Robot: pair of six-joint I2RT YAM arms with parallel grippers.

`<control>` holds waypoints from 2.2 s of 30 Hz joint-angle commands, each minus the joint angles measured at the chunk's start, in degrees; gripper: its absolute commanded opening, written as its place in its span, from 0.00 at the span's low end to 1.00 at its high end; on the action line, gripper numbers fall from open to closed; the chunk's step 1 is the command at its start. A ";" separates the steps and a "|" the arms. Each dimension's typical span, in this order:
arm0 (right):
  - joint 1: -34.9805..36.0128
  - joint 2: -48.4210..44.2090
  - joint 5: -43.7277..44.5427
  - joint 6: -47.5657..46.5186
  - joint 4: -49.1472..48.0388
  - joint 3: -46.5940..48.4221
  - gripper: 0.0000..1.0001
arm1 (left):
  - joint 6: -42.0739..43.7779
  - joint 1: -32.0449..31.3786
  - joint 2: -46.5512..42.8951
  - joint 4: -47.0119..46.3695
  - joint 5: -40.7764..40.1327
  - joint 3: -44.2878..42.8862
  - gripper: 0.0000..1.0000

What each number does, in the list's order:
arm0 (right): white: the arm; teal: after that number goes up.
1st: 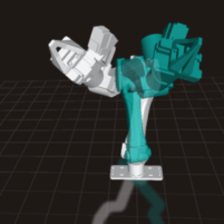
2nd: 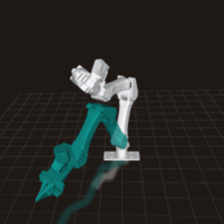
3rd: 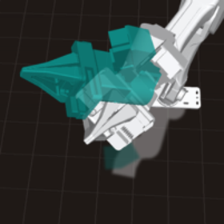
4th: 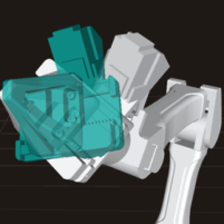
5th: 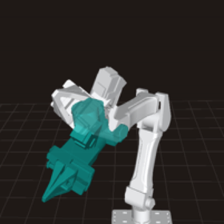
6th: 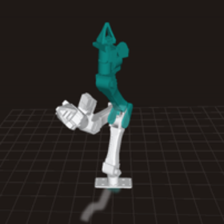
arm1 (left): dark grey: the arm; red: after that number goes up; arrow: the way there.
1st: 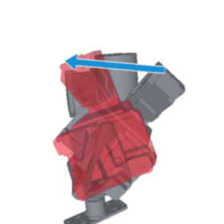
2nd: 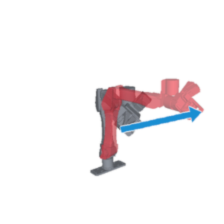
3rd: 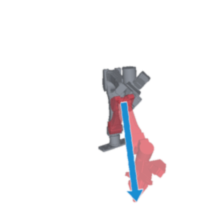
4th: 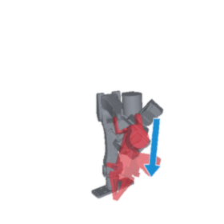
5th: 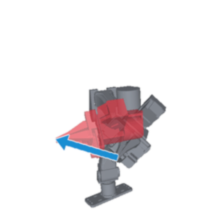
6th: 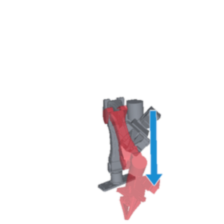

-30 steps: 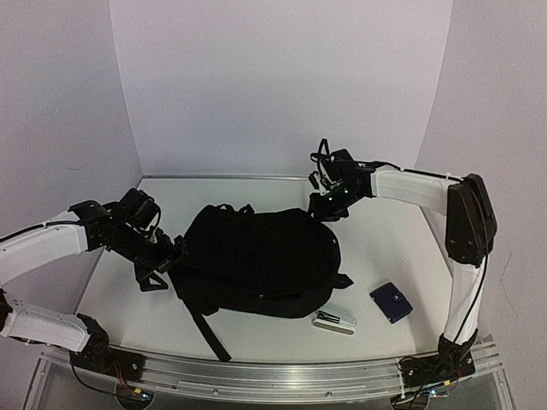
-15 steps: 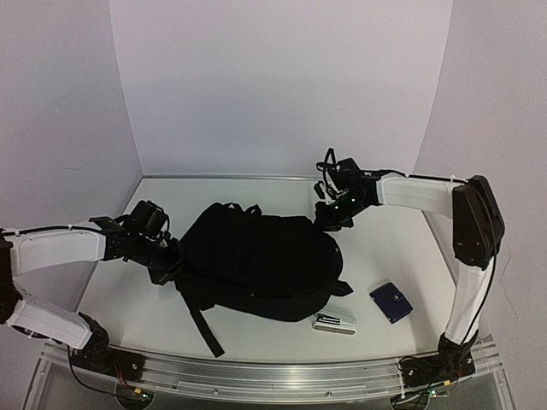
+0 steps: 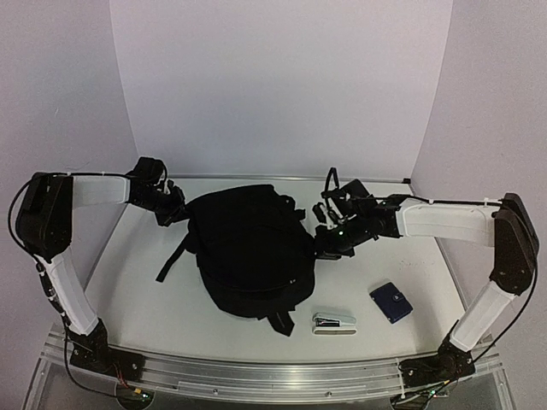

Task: Pack the student bag
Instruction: Adjust the student bag at the center of the board.

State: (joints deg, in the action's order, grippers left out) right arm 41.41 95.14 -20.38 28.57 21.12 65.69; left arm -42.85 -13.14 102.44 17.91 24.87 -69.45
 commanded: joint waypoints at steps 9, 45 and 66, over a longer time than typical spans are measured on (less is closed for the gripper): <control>12.54 -10.57 7.86 6.13 -2.59 1.04 0.58 | 12.87 1.37 -0.87 0.06 -1.76 -9.05 0.75; 29.16 8.12 32.59 -9.30 7.44 23.44 0.90 | 5.70 -22.27 -35.55 4.15 -10.60 16.79 0.82; 34.95 13.91 24.84 -28.12 4.64 25.28 0.79 | -1.57 -24.99 -38.14 8.58 -13.18 16.98 0.88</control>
State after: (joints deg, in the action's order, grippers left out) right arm 75.67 106.24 2.73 3.77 26.45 87.40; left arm -42.88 -38.26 67.40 24.76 13.94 -51.40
